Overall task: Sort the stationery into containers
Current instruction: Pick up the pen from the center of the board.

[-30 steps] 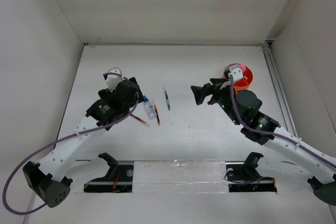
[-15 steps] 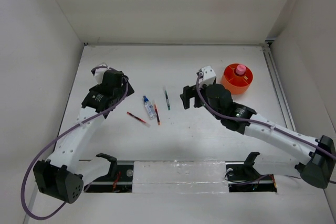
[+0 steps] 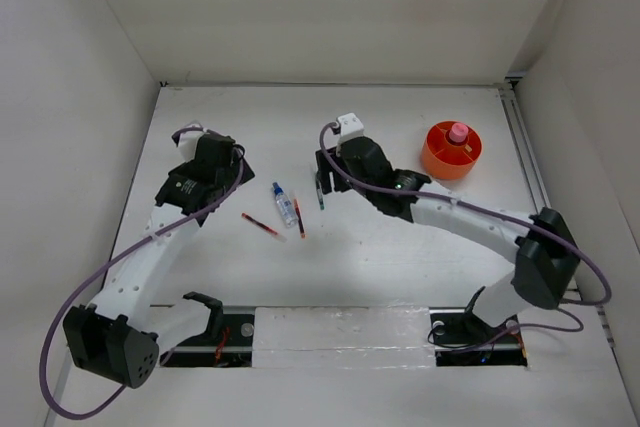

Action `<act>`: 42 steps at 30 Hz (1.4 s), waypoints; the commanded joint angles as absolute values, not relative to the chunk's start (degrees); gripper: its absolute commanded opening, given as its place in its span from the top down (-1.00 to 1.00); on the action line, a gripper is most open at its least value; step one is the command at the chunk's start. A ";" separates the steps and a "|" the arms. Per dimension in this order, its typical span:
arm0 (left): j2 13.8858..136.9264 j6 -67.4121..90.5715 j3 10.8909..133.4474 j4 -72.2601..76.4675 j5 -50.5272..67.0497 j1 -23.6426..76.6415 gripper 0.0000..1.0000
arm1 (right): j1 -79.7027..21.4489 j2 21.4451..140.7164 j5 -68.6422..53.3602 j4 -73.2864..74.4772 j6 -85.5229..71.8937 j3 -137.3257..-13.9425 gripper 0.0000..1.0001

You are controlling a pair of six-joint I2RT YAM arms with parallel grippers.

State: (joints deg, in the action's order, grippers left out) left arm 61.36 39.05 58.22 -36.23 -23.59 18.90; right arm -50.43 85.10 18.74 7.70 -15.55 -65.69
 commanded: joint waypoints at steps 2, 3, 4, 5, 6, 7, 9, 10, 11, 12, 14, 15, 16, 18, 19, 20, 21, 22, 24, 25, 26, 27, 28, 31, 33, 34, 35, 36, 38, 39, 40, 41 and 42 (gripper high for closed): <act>58.19 40.25 58.71 -37.27 -26.37 18.72 -1.00 | -48.52 95.32 14.33 10.45 -16.87 -75.29 -0.43; 57.57 40.25 58.71 -37.27 -26.37 18.72 -1.00 | -47.91 97.19 13.63 11.76 -16.87 -76.98 -0.40; 57.57 40.25 58.71 -37.27 -26.37 18.72 -1.00 | -47.90 98.95 13.62 13.08 -16.87 -78.30 -0.37; 57.57 40.25 58.19 -37.27 -26.37 18.72 -1.00 | -47.90 100.62 13.62 14.14 -17.40 -81.09 -0.33; 57.57 40.25 58.18 -36.74 -26.37 18.72 -1.00 | -47.90 103.33 13.62 14.85 -17.40 -82.25 -0.30; 57.57 39.64 58.18 -36.74 -25.76 18.72 -1.00 | -47.90 104.23 13.62 15.38 -17.40 -83.05 -0.30; 57.57 38.94 58.18 -36.22 -24.53 18.72 -1.00 | -47.90 104.85 13.62 14.77 -17.92 -83.67 -0.30; 57.57 38.94 58.18 -36.21 -24.52 18.72 -1.00 | -47.90 105.38 13.62 14.77 -17.93 -83.67 -0.30; 57.57 38.94 58.18 -36.21 -24.52 18.72 -1.00 | -47.90 105.38 13.62 13.72 -17.93 -83.67 -0.30; 57.05 38.41 58.18 -35.69 -23.83 18.72 -1.00 | -47.90 105.38 13.62 13.71 -17.93 -83.15 -0.27; 56.52 38.41 58.18 -35.16 -23.30 18.72 -1.00 | -46.68 107.57 12.84 13.71 -17.93 -84.10 -0.18; 56.51 37.89 58.18 -35.16 -23.29 18.72 -1.00 | -45.54 108.45 10.22 14.23 -17.93 -84.72 -0.08; 56.51 37.88 58.18 -35.16 -22.68 18.72 -1.00 | -45.53 109.85 9.59 14.24 -17.32 -85.25 -0.01; 56.51 37.36 57.66 -35.16 -21.98 18.72 -1.00 | -44.91 111.09 9.58 14.85 -17.31 -86.04 -0.01; 56.51 37.35 57.66 -34.63 -21.97 18.72 -1.00 | -44.91 111.79 9.58 15.81 -16.71 -87.52 -0.01; 55.99 37.35 57.66 -34.63 -21.97 18.72 -1.00 | -44.39 113.45 9.58 16.86 -16.70 -88.32 -0.01; 55.99 37.35 57.66 -34.63 -21.45 18.72 -1.00 | -44.38 114.25 9.58 18.27 -16.70 -89.03 -0.01; 55.99 37.35 57.66 -34.63 -21.45 18.72 -1.00 | -44.38 115.04 9.58 18.28 -16.70 -89.03 -0.01; 55.46 36.83 57.66 -34.63 -21.45 18.72 -1.00 | -44.38 117.33 10.11 19.68 -16.70 -91.05 -0.01; 55.46 36.83 57.66 -34.63 -21.45 18.72 -1.00 | -43.86 118.03 9.59 20.38 -16.70 -91.05 -0.01; 54.85 36.83 57.66 -34.11 -20.92 18.72 -1.00 | -43.86 118.73 8.80 20.39 -16.70 -92.53 -0.01; 54.84 36.83 57.66 -34.10 -20.92 18.72 -1.00 | -43.34 120.13 8.27 21.00 -16.70 -93.07 -0.01; 54.32 36.83 57.66 -34.10 -20.92 18.72 -1.00 | -43.33 120.67 7.65 21.01 -16.70 -93.08 -0.01; 53.79 36.83 57.66 -34.10 -20.92 18.72 -1.00 | -42.80 122.95 7.12 22.76 -16.70 -96.32 0.01; 53.18 36.83 57.13 -34.10 -20.92 18.72 -1.00 | -42.28 124.10 7.12 23.91 -16.17 -98.42 0.01; 52.65 36.83 57.13 -34.10 -20.92 18.72 -1.00 | -42.28 125.23 7.12 24.60 -15.65 -99.22 0.01; 52.65 36.83 57.13 -34.10 -20.92 18.72 -1.00 | -42.28 125.85 7.12 25.65 -15.12 -99.84 0.01; 52.12 36.83 57.13 -34.10 -20.92 18.72 -1.00 | -42.28 126.47 7.12 26.27 -15.12 -101.32 0.01; 51.59 36.83 57.13 -34.10 -20.92 18.72 -1.00 | -42.28 128.31 7.12 27.33 -14.51 -102.65 0.04; 51.59 36.83 57.13 -34.10 -20.92 18.72 -1.00 | -42.28 128.93 7.12 28.64 -14.50 -103.27 0.04; 51.59 36.83 57.13 -34.10 -20.92 18.72 -1.00 | -42.28 129.54 7.82 29.61 -14.50 -104.66 0.10; 51.07 36.83 57.13 -34.10 -20.92 18.72 -1.00 | -42.28 130.07 7.82 30.40 -14.50 -104.68 0.17; 51.06 36.83 57.13 -34.10 -21.88 18.72 -1.00 | -42.28 130.69 8.34 31.02 -13.98 -105.20 0.17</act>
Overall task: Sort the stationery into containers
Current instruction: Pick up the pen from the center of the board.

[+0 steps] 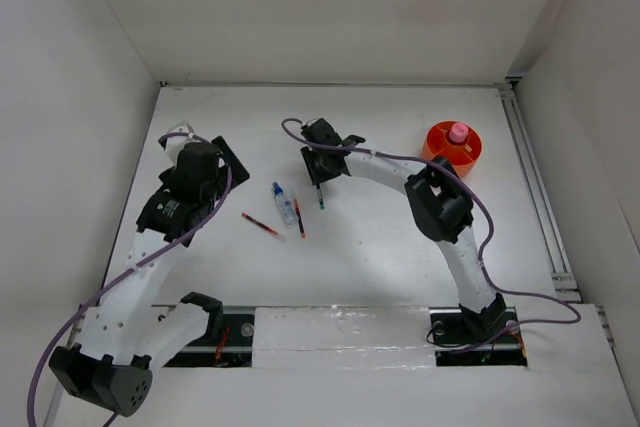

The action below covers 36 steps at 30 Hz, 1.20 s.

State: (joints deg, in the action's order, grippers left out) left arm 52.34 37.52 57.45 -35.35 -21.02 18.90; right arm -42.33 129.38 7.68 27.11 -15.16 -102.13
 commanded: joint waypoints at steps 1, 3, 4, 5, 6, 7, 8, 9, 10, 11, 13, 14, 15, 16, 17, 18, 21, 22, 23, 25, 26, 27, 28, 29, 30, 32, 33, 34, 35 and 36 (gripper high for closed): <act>51.06 36.83 57.13 -34.10 -22.58 18.72 -1.00 | -42.28 130.69 9.05 31.03 -13.97 -105.21 0.17; 50.54 36.83 57.13 -34.63 -23.64 18.72 -1.00 | -42.28 130.69 9.05 31.03 -13.97 -104.59 0.17; 50.54 36.83 57.13 -34.63 -23.64 18.72 -1.00 | -42.28 130.69 8.27 31.03 -13.45 -103.81 0.17; 50.02 36.83 57.13 -34.63 -23.64 18.72 -1.00 | -42.28 130.69 8.26 31.03 -13.45 -103.28 0.17; 50.01 36.83 57.13 -34.63 -23.64 18.72 -1.00 | -42.28 130.69 8.26 31.55 -13.45 -103.27 0.25; 50.01 36.83 57.13 -34.63 -23.64 18.72 -1.00 | -42.28 130.69 8.26 31.55 -12.93 -103.27 0.32; 50.01 36.83 57.13 -34.63 -23.64 18.72 -1.00 | -42.28 131.22 7.74 31.55 -12.92 -102.66 0.40; 50.01 36.83 57.13 -34.63 -23.64 18.72 -1.00 | -42.28 131.22 7.73 31.55 -12.92 -102.13 0.57; 50.01 36.83 57.13 -34.63 -23.64 18.72 -1.00 | -42.28 131.22 7.73 31.55 -12.92 -102.13 0.67; 50.01 36.83 57.13 -34.63 -23.64 18.72 -1.00 | -42.28 131.22 7.73 31.55 -12.92 -101.52 0.79; 50.01 36.83 57.13 -34.63 -23.64 18.72 -1.00 | -42.28 131.22 7.73 31.55 -12.92 -100.99 1.00; 50.01 36.83 57.13 -34.63 -23.64 18.72 -1.00 | -42.28 131.22 7.73 31.03 -12.92 -100.99 1.00; 50.01 36.83 57.13 -34.63 -23.64 18.72 -1.00 | -42.28 131.22 7.73 31.03 -12.92 -100.99 1.00; 50.01 36.83 57.13 -34.63 -23.64 18.72 -1.00 | -42.28 129.92 7.73 30.16 -12.31 -100.12 1.00; 50.01 36.83 57.13 -34.63 -23.64 18.72 -1.00 | -42.28 129.21 6.78 29.36 -12.30 -99.41 1.00; 50.01 36.83 57.13 -34.63 -23.64 18.72 -1.00 | -40.97 128.24 4.59 26.83 -12.30 -98.53 1.00; 50.01 36.83 57.13 -34.63 -23.64 18.72 -1.00 | -39.03 120.09 -1.21 15.80 -12.30 -90.73 1.00; 50.01 36.83 57.13 -34.63 -23.64 18.72 -1.00 | -37.20 117.27 -5.75 12.08 -12.30 -87.92 1.00; 50.01 36.83 57.13 -34.63 -23.64 18.72 -1.00 | -36.13 111.68 -7.63 8.73 -13.17 -82.24 1.00; 50.01 36.83 57.13 -34.63 -23.64 18.72 -1.00 | -33.85 106.64 -11.49 0.84 -14.41 -77.54 1.00; 50.01 36.83 57.13 -34.63 -23.64 18.72 -1.00 | -31.49 104.44 -11.51 -1.21 -15.20 -73.87 1.00; 50.01 36.83 57.13 -34.63 -23.64 18.72 -1.00 | -30.25 100.67 -12.30 -3.06 -15.20 -72.26 1.00; 50.01 36.83 57.13 -34.63 -23.64 18.72 -1.00 | -29.02 98.98 -12.83 -6.03 -15.21 -70.94 1.00; 50.01 36.30 57.13 -34.63 -23.64 18.72 -1.00 | -26.74 96.18 -14.14 -7.37 -15.21 -68.84 1.00; 50.53 36.30 57.13 -34.63 -23.64 18.72 -1.00 | -25.67 94.93 -14.93 -8.43 -14.68 -68.04 1.00; 50.54 36.30 57.13 -34.63 -23.12 18.72 -1.00 | -22.69 92.65 -17.13 -11.14 -13.28 -66.89 1.00; 50.54 36.30 57.13 -34.11 -23.12 18.72 -1.00 | -21.72 91.42 -17.66 -12.55 -12.58 -65.41 1.00; 50.54 36.30 57.13 -34.10 -23.12 18.72 -1.00 | -20.84 89.23 -17.67 -13.87 -10.74 -64.61 1.00; 50.54 35.78 57.13 -34.10 -22.59 18.72 -1.00 | -20.05 88.17 -18.28 -17.11 -9.59 -63.82 1.00; 50.54 35.77 57.13 -34.10 -22.59 18.72 -1.00 | -18.04 87.20 -19.41 -19.40 -8.54 -62.85 1.00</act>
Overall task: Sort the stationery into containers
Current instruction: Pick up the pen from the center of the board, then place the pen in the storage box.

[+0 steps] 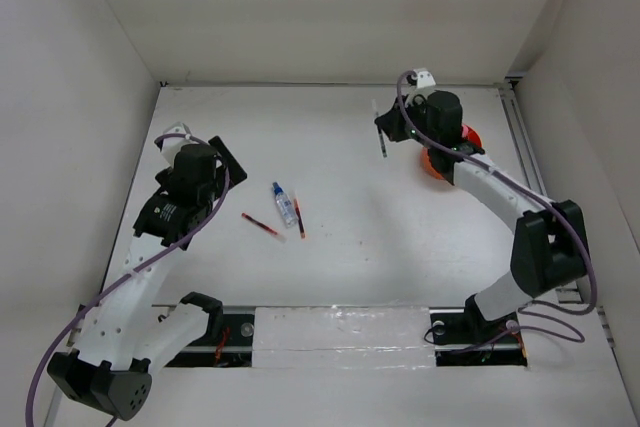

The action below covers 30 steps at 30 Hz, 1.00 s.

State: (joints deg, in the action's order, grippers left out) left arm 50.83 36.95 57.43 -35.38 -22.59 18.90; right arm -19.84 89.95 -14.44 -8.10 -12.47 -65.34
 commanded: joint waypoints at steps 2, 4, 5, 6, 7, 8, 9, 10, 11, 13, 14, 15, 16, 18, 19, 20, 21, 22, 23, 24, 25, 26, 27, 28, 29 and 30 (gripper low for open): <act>50.54 35.77 57.13 -33.49 -21.36 18.72 -1.00 | -15.57 84.73 -21.00 -24.67 -6.86 -59.16 1.00; 50.54 35.24 57.13 -33.49 -20.84 18.72 -1.00 | -11.70 84.20 -23.45 -31.10 -6.86 -57.49 1.00; 50.54 35.24 57.13 -32.96 -20.83 18.72 -1.00 | -10.56 84.20 -24.60 -32.85 -6.86 -56.78 1.00; 50.54 34.72 57.13 -32.96 -20.22 18.72 -1.00 | -9.50 84.20 -25.22 -34.18 -6.33 -56.78 1.00; 50.54 34.72 56.61 -32.96 -20.21 18.72 -1.00 | -7.58 84.20 -25.75 -34.71 -6.33 -56.78 1.00; 50.54 34.72 56.60 -32.96 -19.69 18.72 -1.00 | -6.78 84.20 -25.75 -34.72 -5.63 -56.78 1.00; 50.54 34.72 56.60 -32.44 -19.08 18.72 -1.00 | -6.07 84.20 -25.75 -34.72 -4.58 -56.78 1.00; 50.54 34.19 56.60 -32.43 -19.07 18.72 -1.00 | -4.76 84.20 -26.45 -35.93 -4.57 -56.78 1.00; 50.54 34.19 56.60 -32.43 -18.55 18.72 -1.00 | -4.05 84.20 -27.15 -36.73 -4.57 -55.99 1.00; 50.54 33.67 56.60 -31.82 -17.94 18.72 -1.00 | -2.82 84.20 -28.56 -41.01 -4.57 -54.76 1.00; 50.54 33.66 56.60 -31.82 -17.32 18.72 -1.00 | -2.29 84.72 -29.61 -42.44 -4.57 -54.23 1.00; 50.54 33.66 56.60 -31.82 -17.31 18.72 -1.00 | -1.50 85.68 -29.62 -43.76 -4.57 -53.71 1.00; 50.54 33.66 56.60 -31.82 -16.79 18.72 -1.00 | -1.49 86.39 -30.32 -44.73 -5.09 -53.70 1.00; 50.54 33.14 56.60 -31.82 -16.79 18.72 -1.00 | -0.01 87.62 -30.94 -46.93 -5.10 -53.70 1.00; 50.54 33.13 56.60 -31.29 -16.79 18.72 -1.00 | 0.00 88.24 -31.63 -47.63 -5.10 -53.70 1.00; 50.54 33.13 56.08 -31.29 -16.27 18.72 -1.00 | 0.87 89.03 -31.64 -48.59 -5.10 -53.70 1.00; 50.54 33.13 56.07 -31.29 -16.26 18.72 -1.00 | 1.75 89.03 -31.64 -48.60 -5.10 -53.70 1.00; 50.02 33.13 56.07 -30.77 -15.74 18.72 -1.00 | 2.28 89.64 -31.64 -49.21 -5.10 -53.70 1.00; 50.01 32.61 56.07 -30.76 -15.12 18.72 -1.00 | 2.29 89.65 -32.34 -49.22 -5.10 -53.70 1.00; 49.31 32.61 55.55 -30.24 -15.12 18.72 -1.00 | 3.24 89.65 -33.13 -49.22 -5.10 -53.70 1.00; 48.78 32.61 55.55 -30.23 -14.60 18.72 -1.00 | 3.77 90.17 -33.13 -49.22 -5.10 -53.70 1.00; 48.78 32.09 55.55 -29.63 -14.59 18.72 -1.00 | 3.78 90.70 -34.09 -49.22 -5.10 -54.22 1.00; 48.78 32.08 55.55 -29.62 -14.07 18.72 -1.00 | 3.78 90.70 -34.10 -49.22 -5.10 -54.23 1.00; 48.78 32.08 55.55 -29.62 -14.06 18.72 -1.00 | 3.78 90.70 -34.10 -49.22 -4.58 -54.23 1.00; 48.78 32.08 55.55 -29.62 -14.06 18.72 -1.00 | 3.78 91.40 -34.10 -49.22 -4.57 -54.23 1.00; 48.78 32.08 55.55 -29.62 -14.06 18.72 -1.00 | 3.78 92.10 -34.10 -49.22 -4.57 -54.23 1.00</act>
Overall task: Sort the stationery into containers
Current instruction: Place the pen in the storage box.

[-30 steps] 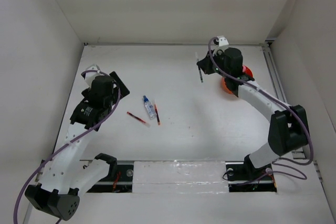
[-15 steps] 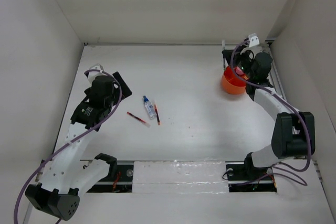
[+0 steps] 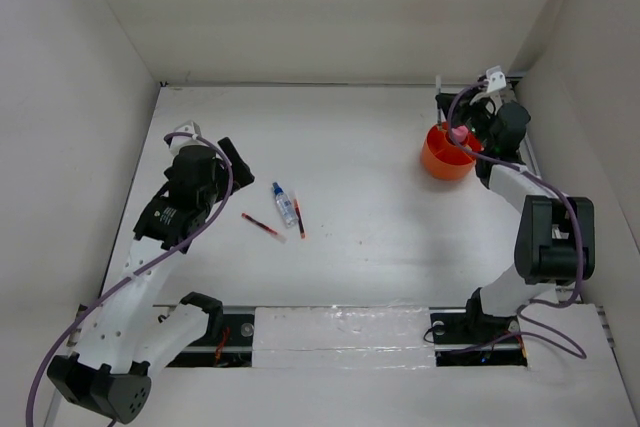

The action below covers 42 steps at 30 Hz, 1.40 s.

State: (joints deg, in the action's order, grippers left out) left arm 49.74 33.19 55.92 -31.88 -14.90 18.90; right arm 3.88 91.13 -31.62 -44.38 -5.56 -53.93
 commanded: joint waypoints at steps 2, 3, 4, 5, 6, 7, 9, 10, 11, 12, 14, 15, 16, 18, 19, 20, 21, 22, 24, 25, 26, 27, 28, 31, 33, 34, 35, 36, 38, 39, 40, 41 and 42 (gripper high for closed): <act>49.31 32.08 55.55 -29.62 -14.06 18.72 -1.00 | 3.78 92.72 -34.10 -49.75 -4.57 -53.53 1.00; 49.31 32.08 55.55 -29.62 -14.06 18.72 -1.00 | 3.78 92.72 -34.10 -50.70 -4.57 -53.53 1.00; 49.31 32.08 55.55 -29.62 -14.06 18.72 -1.00 | 3.78 93.33 -34.10 -51.23 -4.57 -52.83 1.00; 49.31 32.08 55.55 -29.62 -14.06 18.72 -1.00 | 3.78 93.34 -33.41 -51.85 -4.57 -52.82 1.00; 49.31 32.08 55.55 -29.62 -14.06 18.72 -1.00 | 3.78 93.34 -33.40 -51.86 -4.57 -52.30 1.00; 49.31 32.08 55.55 -29.62 -14.06 18.72 -1.00 | 3.78 93.34 -32.79 -52.46 -4.57 -51.77 1.00; 49.31 32.08 55.55 -29.62 -14.06 18.72 -1.00 | 3.78 93.87 -31.99 -53.09 -4.57 -51.77 1.00; 49.31 31.56 55.55 -29.62 -13.54 18.72 -1.00 | 3.78 94.48 -31.99 -53.09 -4.05 -51.77 1.00; 49.31 31.55 55.55 -29.62 -13.54 18.72 -1.00 | 3.78 94.48 -31.99 -53.09 -4.04 -51.77 1.00; 49.31 31.55 55.55 -29.62 -13.54 18.72 -1.00 | 3.78 95.35 -31.99 -53.09 -4.04 -51.77 1.00; 49.31 31.55 55.55 -29.62 -13.54 18.72 -1.00 | 3.78 96.67 -32.60 -52.56 -4.04 -52.38 1.00; 48.78 31.55 55.55 -29.62 -13.54 18.72 -1.00 | 3.78 96.68 -32.61 -52.56 -4.04 -52.38 1.00; 48.78 31.55 55.55 -29.62 -13.54 18.72 -1.00 | 3.78 96.68 -32.61 -52.56 -4.04 -52.38 1.00; 48.78 31.55 55.55 -29.62 -13.54 18.72 -1.00 | 3.78 96.68 -32.61 -53.34 -4.04 -52.38 1.00; 48.26 31.55 55.55 -29.62 -13.54 18.72 -1.00 | 4.30 96.68 -32.09 -52.83 -4.04 -52.38 1.00; 48.25 31.55 55.55 -29.62 -13.54 18.72 -1.00 | 4.31 96.68 -32.08 -52.13 -4.04 -52.38 1.00; 48.25 31.55 55.55 -29.62 -13.54 18.72 -1.00 | 4.31 96.68 -32.08 -51.60 -3.52 -52.90 1.00; 48.25 31.55 55.55 -29.62 -13.54 18.72 -1.00 | 4.31 96.68 -32.08 -50.20 -3.52 -52.91 1.00; 48.25 31.55 55.55 -29.10 -13.54 18.72 -1.00 | 4.31 96.68 -31.21 -48.17 -2.91 -54.40 1.00; 48.25 31.55 55.55 -29.09 -13.54 18.72 -1.00 | 4.31 97.20 -30.59 -45.73 -1.77 -54.93 1.00; 48.25 31.55 55.55 -29.09 -13.01 18.72 -1.00 | 4.31 97.21 -30.59 -44.75 -1.24 -55.45 1.00; 48.25 31.55 55.55 -29.09 -13.01 18.72 -1.00 | 4.31 97.21 -30.59 -43.95 -0.01 -55.46 1.00; 48.25 31.55 55.55 -29.09 -13.01 18.72 -1.00 | 4.31 97.21 -30.59 -43.95 0.52 -55.46 1.00; 48.25 31.55 55.55 -29.09 -13.01 18.72 -1.00 | 4.31 97.21 -30.59 -41.84 1.23 -55.46 1.00; 48.25 31.55 55.55 -29.09 -13.01 18.72 -1.00 | 4.31 97.21 -30.59 -40.26 1.85 -56.77 1.00; 48.25 31.55 55.55 -29.09 -13.01 18.72 -1.00 | 4.31 97.21 -30.59 -39.56 2.63 -56.78 1.00; 48.25 31.55 55.55 -29.09 -13.01 18.72 -1.00 | 4.31 97.21 -30.59 -38.77 2.64 -57.30 1.00; 48.25 31.55 55.55 -29.09 -13.01 18.72 -1.00 | 3.78 97.21 -30.59 -37.98 3.33 -57.30 1.00; 47.73 31.55 55.55 -29.09 -13.01 18.72 -1.00 | 3.78 97.73 -29.97 -37.35 3.34 -57.30 1.00; 47.72 31.55 55.55 -29.09 -13.01 18.72 -1.00 | 3.78 97.73 -29.97 -37.35 3.34 -57.30 1.00; 47.72 31.55 55.55 -29.09 -13.01 18.72 -1.00 | 3.78 97.73 -29.97 -37.35 3.34 -57.30 1.00; 47.72 31.55 55.55 -29.09 -13.01 18.72 -1.00 | 3.78 97.73 -29.97 -37.35 3.34 -56.78 1.00; 47.72 31.55 55.55 -29.09 -13.01 18.72 -1.00 | 3.26 97.73 -29.97 -37.35 3.34 -56.78 1.00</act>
